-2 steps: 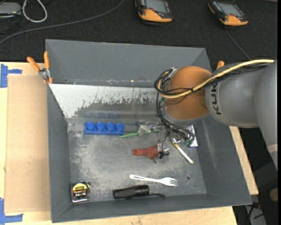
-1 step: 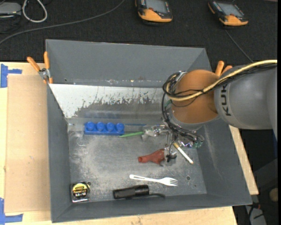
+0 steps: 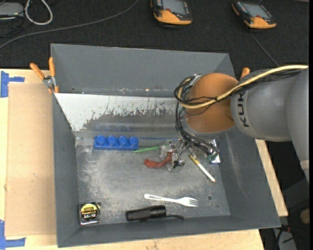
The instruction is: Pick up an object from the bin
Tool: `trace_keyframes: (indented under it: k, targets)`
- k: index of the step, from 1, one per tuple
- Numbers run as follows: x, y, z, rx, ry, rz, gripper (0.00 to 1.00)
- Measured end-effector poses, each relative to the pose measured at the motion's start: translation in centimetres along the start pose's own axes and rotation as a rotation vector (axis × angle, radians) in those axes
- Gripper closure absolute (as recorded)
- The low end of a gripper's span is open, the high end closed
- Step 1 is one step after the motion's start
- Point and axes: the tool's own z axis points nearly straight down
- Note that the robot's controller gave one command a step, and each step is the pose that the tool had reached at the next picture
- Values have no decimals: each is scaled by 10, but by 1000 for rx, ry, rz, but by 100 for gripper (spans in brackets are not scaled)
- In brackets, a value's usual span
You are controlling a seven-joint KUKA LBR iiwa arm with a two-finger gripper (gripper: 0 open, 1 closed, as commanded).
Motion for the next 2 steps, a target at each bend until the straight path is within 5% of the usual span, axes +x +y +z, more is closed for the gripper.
trace_keyframes:
  k: [2]
  targets:
    - [1,1,-33,-2,4,2,100]
